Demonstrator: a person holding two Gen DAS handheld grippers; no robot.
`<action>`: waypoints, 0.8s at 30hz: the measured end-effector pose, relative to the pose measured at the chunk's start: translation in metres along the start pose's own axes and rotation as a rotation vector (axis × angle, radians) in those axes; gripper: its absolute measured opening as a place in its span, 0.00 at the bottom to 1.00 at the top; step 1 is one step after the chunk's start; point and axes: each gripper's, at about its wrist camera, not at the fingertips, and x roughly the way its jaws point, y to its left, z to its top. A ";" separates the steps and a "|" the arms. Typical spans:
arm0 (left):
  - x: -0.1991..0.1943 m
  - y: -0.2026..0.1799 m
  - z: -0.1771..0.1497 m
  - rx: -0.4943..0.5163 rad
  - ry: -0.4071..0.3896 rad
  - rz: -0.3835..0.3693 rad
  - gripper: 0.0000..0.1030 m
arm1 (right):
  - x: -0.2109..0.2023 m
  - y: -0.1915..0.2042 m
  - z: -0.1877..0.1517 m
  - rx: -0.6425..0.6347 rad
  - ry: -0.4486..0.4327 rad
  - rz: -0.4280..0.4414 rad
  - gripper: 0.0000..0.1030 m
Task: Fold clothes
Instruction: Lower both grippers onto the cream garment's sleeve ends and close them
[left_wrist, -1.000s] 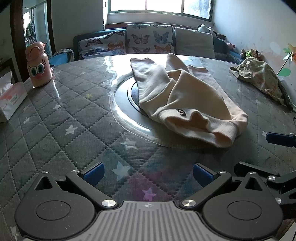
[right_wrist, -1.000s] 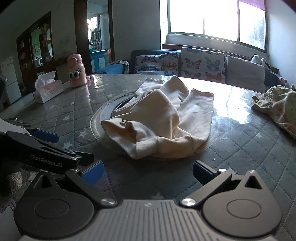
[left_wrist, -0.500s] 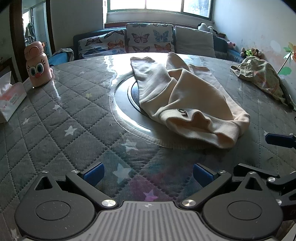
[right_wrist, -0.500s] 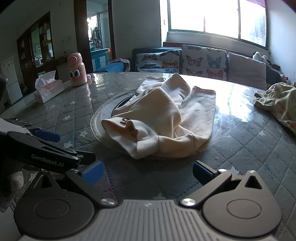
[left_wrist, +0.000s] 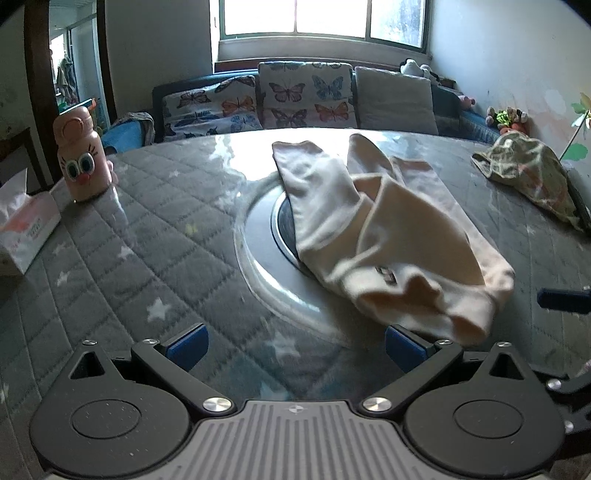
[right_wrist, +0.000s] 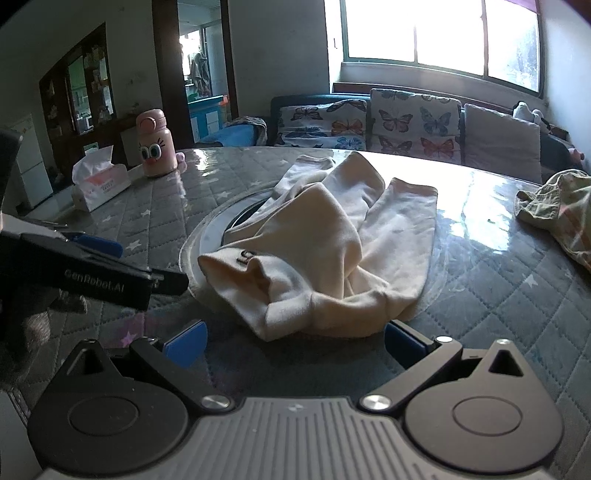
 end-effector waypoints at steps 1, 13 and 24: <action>0.002 0.001 0.004 0.002 -0.005 0.003 1.00 | 0.001 -0.002 0.002 0.004 0.000 0.001 1.00; 0.035 0.011 0.049 0.003 -0.053 -0.015 0.76 | 0.015 -0.048 0.035 0.091 -0.007 -0.027 1.00; 0.096 0.018 0.099 -0.035 -0.014 -0.005 0.61 | 0.056 -0.106 0.071 0.198 0.027 -0.098 0.88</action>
